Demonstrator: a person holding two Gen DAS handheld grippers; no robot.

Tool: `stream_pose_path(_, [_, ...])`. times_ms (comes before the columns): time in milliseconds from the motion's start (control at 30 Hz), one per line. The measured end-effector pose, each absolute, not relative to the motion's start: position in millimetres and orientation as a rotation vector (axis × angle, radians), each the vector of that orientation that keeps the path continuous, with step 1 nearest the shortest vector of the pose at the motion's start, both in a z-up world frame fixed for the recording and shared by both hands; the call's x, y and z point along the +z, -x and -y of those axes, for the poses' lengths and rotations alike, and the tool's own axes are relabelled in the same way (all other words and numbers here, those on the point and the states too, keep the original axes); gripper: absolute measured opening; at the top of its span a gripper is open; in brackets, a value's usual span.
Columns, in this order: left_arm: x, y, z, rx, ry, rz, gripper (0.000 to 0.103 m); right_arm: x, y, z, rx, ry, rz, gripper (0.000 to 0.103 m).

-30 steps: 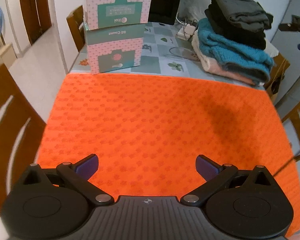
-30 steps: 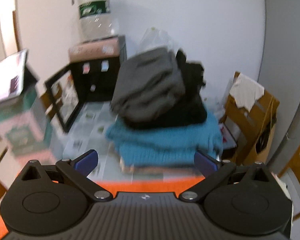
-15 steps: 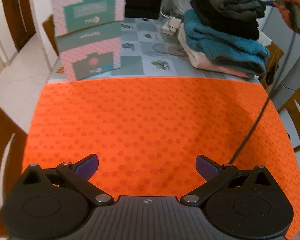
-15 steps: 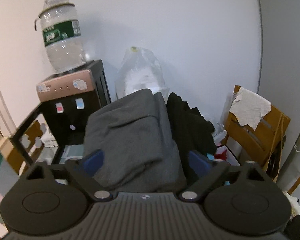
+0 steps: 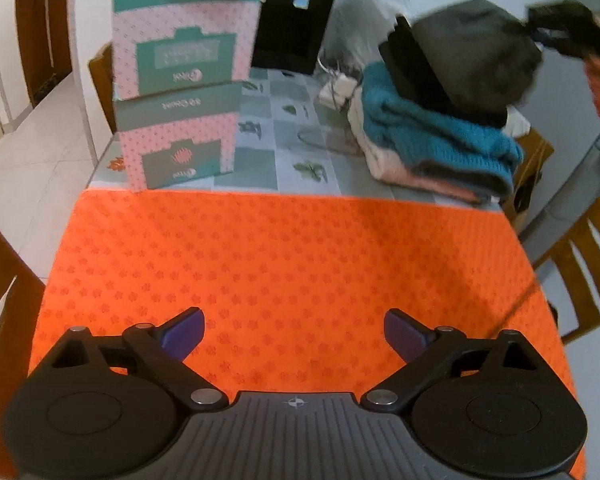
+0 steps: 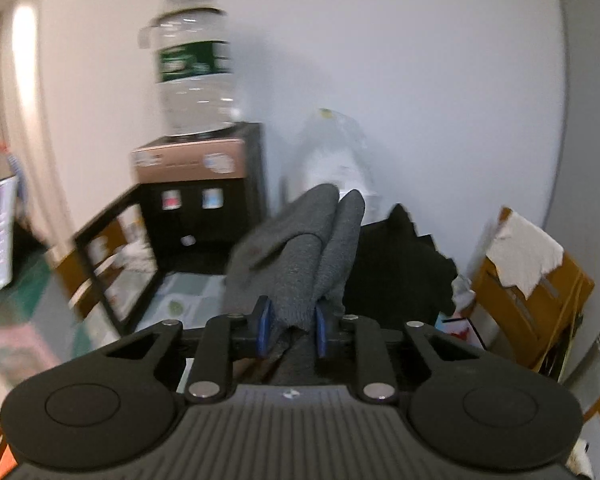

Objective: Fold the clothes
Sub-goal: 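Reach the right gripper to the clothes stack and grasp the dark grey sweatshirt, then pull the grey sweatshirt onto the orange cloth with the right gripper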

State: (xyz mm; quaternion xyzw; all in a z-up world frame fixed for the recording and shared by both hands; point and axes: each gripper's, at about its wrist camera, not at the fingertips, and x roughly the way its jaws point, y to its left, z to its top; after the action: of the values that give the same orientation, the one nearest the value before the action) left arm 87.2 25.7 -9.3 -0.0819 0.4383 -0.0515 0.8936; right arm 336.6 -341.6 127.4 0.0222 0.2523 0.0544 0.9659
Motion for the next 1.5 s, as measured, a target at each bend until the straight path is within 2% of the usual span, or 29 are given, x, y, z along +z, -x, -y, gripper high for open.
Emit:
stream_pose_path(200, [-6, -76, -33, -0.096, 0.208, -0.904, 0.097, 114, -242, 310, 0.244, 0.002, -0.593, 0.025])
stream_pose_path(500, [-35, -63, -35, -0.133, 0.344, -1.018, 0.090, -3, -111, 233, 0.420, 0.002, -0.935, 0.024])
stream_pose_path(700, [-44, -54, -27, -0.190, 0.441, -1.051, 0.090, -22, -36, 185, 0.475, 0.054, -0.934, 0.024])
stream_pose_path(900, [-45, -49, -15, -0.222, 0.464, -1.047, 0.089, -16, -16, 180, 0.530, 0.071, -0.927, 0.024])
stream_pose_path(967, [-52, -49, -11, -0.220, 0.456, -1.064, 0.075, -16, -12, 178, 0.553, 0.070, -0.927, 0.025])
stream_pose_path(1000, [-57, -49, -10, -0.219, 0.456, -1.077, 0.071, -16, -11, 177, 0.568, 0.064, -0.928, 0.027])
stream_pose_path(1067, [-64, -47, -14, -0.222, 0.501, -1.090, 0.055, -17, -11, 177, 0.588, 0.059, -0.935, 0.030])
stream_pose_path(1167, [-68, -42, -22, -0.218, 0.513, -1.095, 0.047, -17, -7, 181, 0.611, 0.068, -0.935, 0.038])
stream_pose_path(1267, [-71, -34, -28, -0.192, 0.457, -1.101, 0.047, -18, -2, 191, 0.598, 0.083, -0.930, 0.050])
stream_pose_path(1500, [-90, -15, -55, -0.039, 0.356, -1.147, 0.047, -36, 4, 220, 0.425, 0.179, -0.950, 0.051])
